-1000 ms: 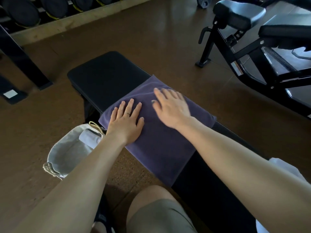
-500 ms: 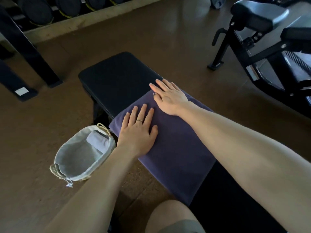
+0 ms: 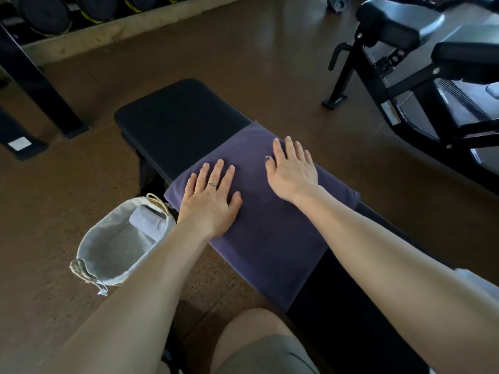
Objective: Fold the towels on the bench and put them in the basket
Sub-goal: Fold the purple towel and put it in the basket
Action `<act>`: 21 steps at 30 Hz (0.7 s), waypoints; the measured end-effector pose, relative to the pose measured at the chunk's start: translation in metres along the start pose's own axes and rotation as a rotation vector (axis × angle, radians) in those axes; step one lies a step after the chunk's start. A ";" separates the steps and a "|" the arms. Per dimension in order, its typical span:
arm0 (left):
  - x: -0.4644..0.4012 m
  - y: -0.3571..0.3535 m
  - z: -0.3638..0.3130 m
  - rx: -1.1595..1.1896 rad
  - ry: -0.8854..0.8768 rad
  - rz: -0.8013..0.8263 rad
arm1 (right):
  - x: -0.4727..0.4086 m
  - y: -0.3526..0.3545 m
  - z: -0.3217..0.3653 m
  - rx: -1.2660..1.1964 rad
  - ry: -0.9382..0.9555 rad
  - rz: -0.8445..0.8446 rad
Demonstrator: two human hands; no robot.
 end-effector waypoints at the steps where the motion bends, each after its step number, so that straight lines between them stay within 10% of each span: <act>1: 0.000 0.001 -0.001 0.002 0.003 0.006 | 0.006 0.005 -0.003 0.000 -0.042 0.001; 7: 0.000 0.004 -0.001 -0.012 0.006 0.037 | 0.072 -0.005 -0.001 -0.041 0.110 -0.023; 21: 0.020 -0.001 -0.043 -0.075 -0.132 0.137 | 0.112 -0.003 -0.081 -0.088 -0.234 0.014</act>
Point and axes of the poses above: each hand's wrist, its own x-axis away from the middle knuckle, its own y-axis out of the back of the hand, z = x × y, the point moved 1 cm from there along -x, towards the middle knuckle
